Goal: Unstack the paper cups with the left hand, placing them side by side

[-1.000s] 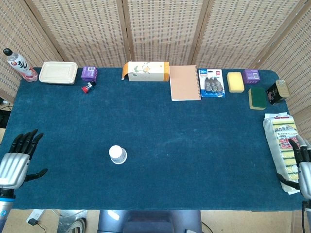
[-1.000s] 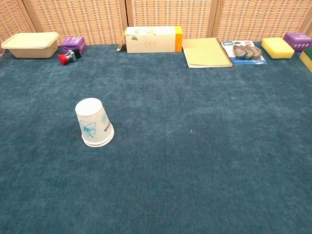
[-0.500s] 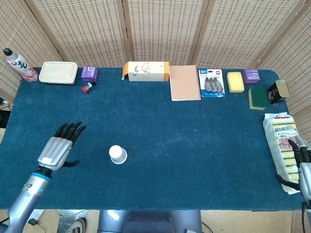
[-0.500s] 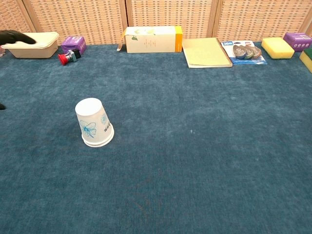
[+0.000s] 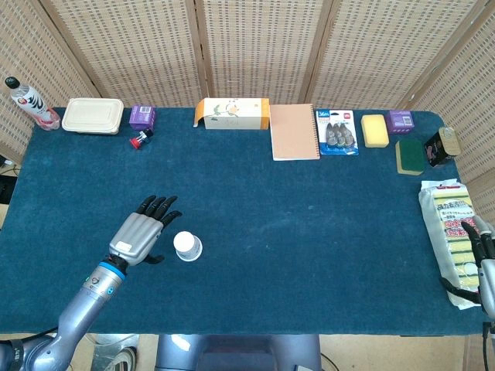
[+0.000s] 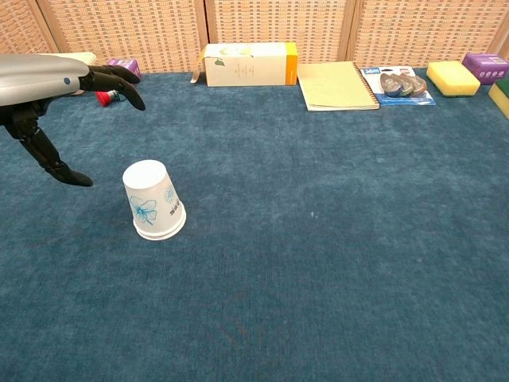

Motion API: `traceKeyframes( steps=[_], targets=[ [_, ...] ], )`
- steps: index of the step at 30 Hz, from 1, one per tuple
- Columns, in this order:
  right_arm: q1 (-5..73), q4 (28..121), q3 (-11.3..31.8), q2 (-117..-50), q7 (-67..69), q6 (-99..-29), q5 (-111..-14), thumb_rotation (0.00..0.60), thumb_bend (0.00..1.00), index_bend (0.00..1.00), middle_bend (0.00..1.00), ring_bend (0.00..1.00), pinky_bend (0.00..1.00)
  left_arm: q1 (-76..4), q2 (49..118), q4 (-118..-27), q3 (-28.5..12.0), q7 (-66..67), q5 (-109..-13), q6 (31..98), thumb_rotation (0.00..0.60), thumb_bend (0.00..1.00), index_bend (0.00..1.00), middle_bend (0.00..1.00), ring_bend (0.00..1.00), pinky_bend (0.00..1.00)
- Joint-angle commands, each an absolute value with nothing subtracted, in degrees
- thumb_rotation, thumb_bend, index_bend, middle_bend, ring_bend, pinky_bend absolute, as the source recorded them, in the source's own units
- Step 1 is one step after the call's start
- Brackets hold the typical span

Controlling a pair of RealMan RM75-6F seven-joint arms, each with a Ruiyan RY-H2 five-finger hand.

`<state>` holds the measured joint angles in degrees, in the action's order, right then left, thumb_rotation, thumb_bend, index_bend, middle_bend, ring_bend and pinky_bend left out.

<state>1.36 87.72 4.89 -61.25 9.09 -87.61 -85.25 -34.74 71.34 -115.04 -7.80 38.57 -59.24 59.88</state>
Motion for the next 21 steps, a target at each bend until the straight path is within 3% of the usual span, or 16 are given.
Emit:
traceKeyframes(
  steps=[1, 21],
  targets=[
    [1.4, 87.6, 5.0, -61.2, 9.3, -87.6, -85.2, 0.600, 0.02, 0.04, 0.00, 0.00, 0.00, -36.7, 72.5, -115.6, -7.6, 41.6, -56.2, 60.4, 0.600, 0.11, 0.19, 0.00, 0.00, 0.00],
    [1.5, 87.0, 5.3, -60.9, 10.9, -87.1, -84.5, 0.600, 0.02, 0.04, 0.00, 0.00, 0.00, -42.1, 78.7, -110.7, -5.6, 44.3, -49.3, 61.4, 0.600, 0.18, 0.24, 0.00, 0.00, 0.00]
  ],
)
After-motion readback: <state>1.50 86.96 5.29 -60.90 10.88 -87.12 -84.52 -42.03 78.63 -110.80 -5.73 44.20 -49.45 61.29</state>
